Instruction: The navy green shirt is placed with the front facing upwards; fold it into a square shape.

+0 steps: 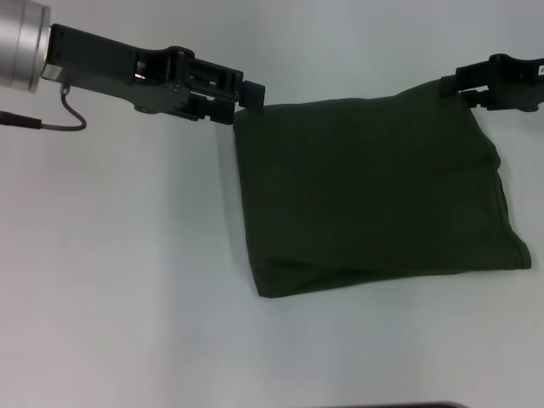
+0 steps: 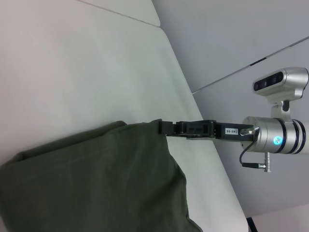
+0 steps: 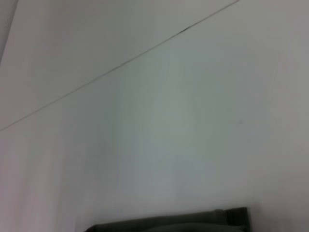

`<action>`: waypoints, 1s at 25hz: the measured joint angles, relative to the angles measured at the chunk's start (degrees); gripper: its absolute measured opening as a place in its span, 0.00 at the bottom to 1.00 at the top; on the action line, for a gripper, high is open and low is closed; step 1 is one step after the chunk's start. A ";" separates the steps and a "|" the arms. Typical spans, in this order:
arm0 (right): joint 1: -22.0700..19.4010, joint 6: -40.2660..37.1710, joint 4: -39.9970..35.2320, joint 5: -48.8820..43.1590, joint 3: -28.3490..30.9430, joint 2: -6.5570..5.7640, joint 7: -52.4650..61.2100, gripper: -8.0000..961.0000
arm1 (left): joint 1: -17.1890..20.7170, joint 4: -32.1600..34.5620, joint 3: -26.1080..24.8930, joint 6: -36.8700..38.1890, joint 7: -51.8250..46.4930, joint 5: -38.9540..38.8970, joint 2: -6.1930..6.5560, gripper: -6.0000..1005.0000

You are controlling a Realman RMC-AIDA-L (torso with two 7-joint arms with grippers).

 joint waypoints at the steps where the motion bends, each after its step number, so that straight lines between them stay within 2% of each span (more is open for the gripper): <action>1: 0.04 0.00 0.05 -0.06 -0.08 -0.01 0.00 0.72 | 0.00 0.02 0.00 -0.02 0.01 0.00 -0.03 0.66; 3: 0.09 0.00 0.09 -0.11 -0.17 -0.01 0.01 0.71 | 0.00 0.22 0.00 -0.05 0.00 0.00 -0.04 0.66; 9: 0.13 -0.14 0.04 -0.22 -0.21 0.00 0.24 0.45 | -0.09 0.71 0.00 -0.06 0.00 0.00 -0.06 0.66; 11: 0.00 -0.34 -0.19 -0.23 -0.12 -0.05 0.48 0.20 | -0.09 0.71 0.00 -0.06 0.00 0.00 -0.06 0.66; 17: -0.08 -1.91 -0.72 0.59 1.07 -0.67 0.60 0.07 | -0.01 0.71 0.00 -0.06 0.00 0.00 -0.06 0.66; 25: 0.79 -1.60 -1.40 0.75 1.33 -0.74 0.61 0.12 | 0.12 0.69 0.00 -0.06 0.00 0.00 -0.06 0.66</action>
